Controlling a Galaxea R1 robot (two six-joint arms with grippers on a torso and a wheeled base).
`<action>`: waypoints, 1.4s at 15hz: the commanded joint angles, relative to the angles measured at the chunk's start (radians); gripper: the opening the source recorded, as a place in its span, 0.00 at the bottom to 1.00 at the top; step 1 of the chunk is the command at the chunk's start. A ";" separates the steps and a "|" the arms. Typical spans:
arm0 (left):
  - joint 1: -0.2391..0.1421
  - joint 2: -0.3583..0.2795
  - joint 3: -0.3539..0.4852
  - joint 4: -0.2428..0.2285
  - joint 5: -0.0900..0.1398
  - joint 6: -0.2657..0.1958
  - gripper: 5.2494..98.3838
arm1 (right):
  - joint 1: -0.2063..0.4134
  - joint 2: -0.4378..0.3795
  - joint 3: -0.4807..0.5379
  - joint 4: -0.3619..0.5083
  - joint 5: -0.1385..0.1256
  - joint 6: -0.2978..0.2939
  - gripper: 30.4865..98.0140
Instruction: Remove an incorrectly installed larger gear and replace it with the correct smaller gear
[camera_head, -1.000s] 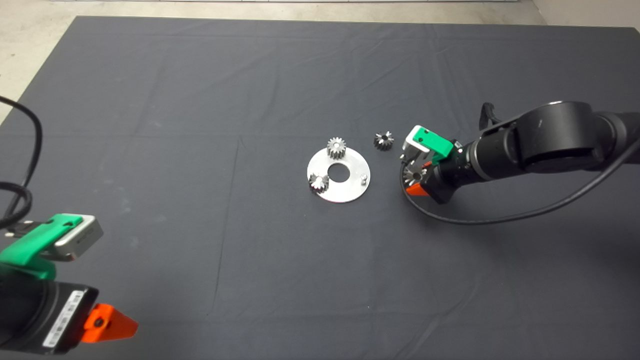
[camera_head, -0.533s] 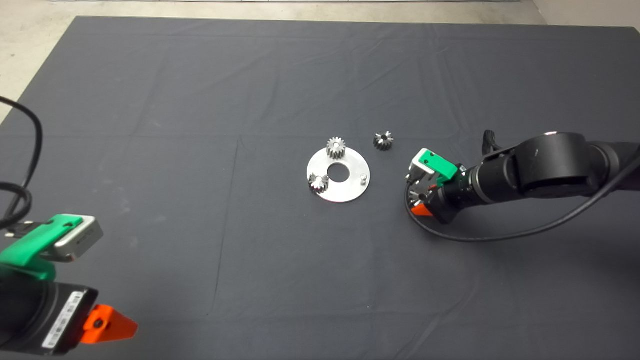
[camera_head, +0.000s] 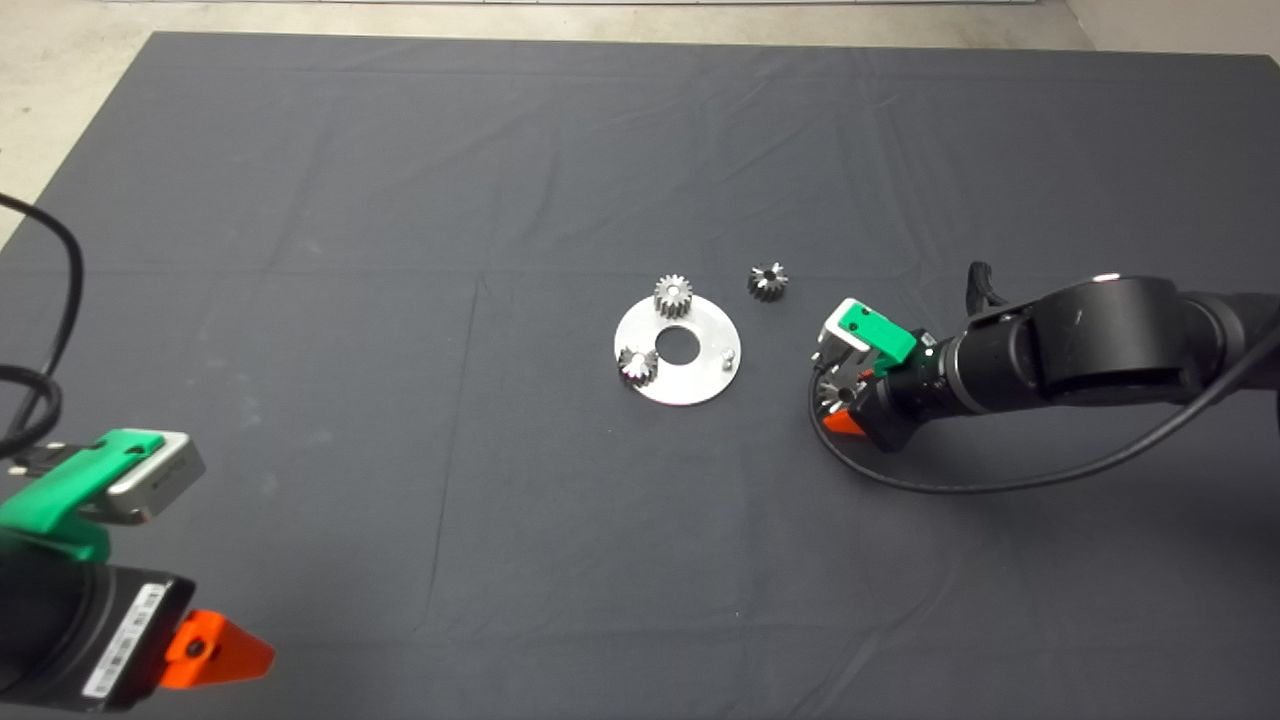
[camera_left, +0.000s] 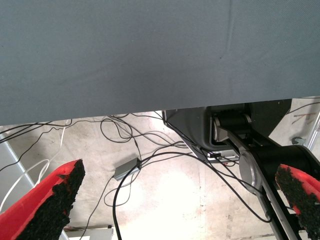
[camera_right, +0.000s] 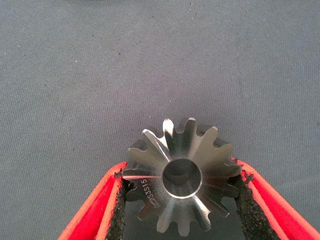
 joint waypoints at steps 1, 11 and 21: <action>-0.010 -0.002 0.018 -0.017 0.005 0.004 1.00 | 0.031 -0.005 0.020 -0.037 0.006 0.014 0.29; -0.009 -0.002 0.018 -0.017 0.005 0.002 1.00 | 0.086 0.164 -0.258 -0.042 0.022 0.101 0.41; -0.009 0.000 0.019 -0.017 0.004 0.002 1.00 | 0.146 0.211 -0.410 -0.042 0.041 0.140 0.61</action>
